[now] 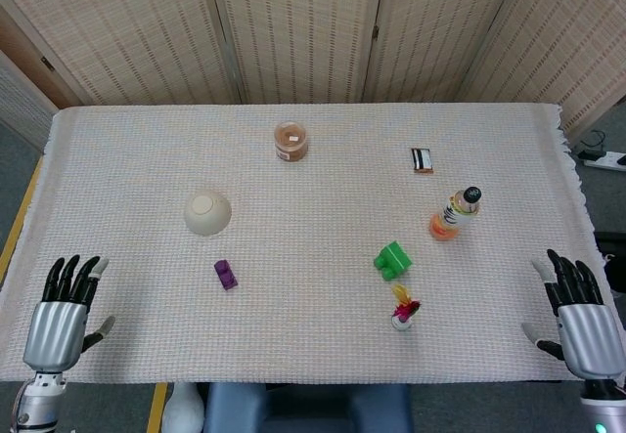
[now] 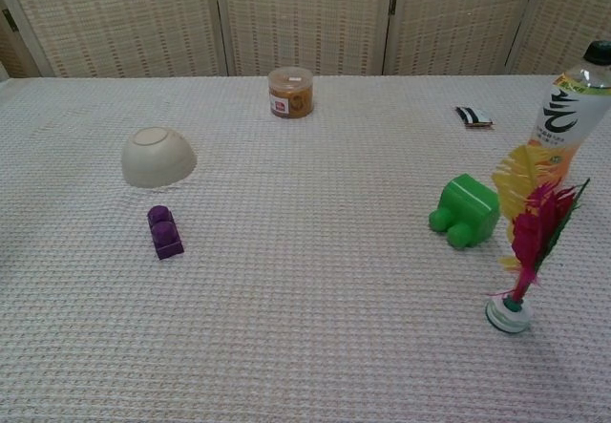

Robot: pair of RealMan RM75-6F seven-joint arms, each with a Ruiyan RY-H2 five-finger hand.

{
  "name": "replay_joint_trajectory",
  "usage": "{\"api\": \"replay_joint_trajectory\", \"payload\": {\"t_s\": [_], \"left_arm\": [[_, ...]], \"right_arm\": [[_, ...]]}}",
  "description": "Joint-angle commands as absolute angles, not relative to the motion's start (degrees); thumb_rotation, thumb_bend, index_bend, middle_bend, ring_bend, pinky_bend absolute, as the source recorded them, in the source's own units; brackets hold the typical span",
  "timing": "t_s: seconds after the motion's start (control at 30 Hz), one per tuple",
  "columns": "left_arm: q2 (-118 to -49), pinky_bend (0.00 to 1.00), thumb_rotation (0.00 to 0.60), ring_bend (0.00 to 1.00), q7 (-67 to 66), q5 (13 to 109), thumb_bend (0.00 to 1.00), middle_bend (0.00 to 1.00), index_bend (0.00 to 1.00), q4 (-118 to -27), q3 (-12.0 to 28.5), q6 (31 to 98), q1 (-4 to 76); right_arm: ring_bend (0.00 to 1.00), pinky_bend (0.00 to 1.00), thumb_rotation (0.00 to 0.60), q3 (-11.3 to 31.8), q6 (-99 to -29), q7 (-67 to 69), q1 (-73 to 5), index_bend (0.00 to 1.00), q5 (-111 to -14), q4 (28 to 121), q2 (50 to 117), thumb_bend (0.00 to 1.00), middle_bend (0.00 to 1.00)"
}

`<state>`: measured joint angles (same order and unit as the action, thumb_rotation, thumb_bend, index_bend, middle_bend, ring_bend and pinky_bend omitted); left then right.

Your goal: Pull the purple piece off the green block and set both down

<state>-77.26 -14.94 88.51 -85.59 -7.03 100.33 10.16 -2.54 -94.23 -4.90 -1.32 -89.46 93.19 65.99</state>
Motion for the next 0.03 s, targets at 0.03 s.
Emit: {"api": "replay_joint_trajectory", "payload": {"t_s": [0.03], "left_arm": [[-75.57,0.06,0.600,0.02,-13.57,89.02,0.22,0.15,0.13,-85.72,-8.39,98.56,8.83]], "right_arm": [[0.00,0.00,0.600,-2.08,-93.52,-2.82,-1.42,0.00,-89.51,91.49,66.22,0.24,0.00]]}}
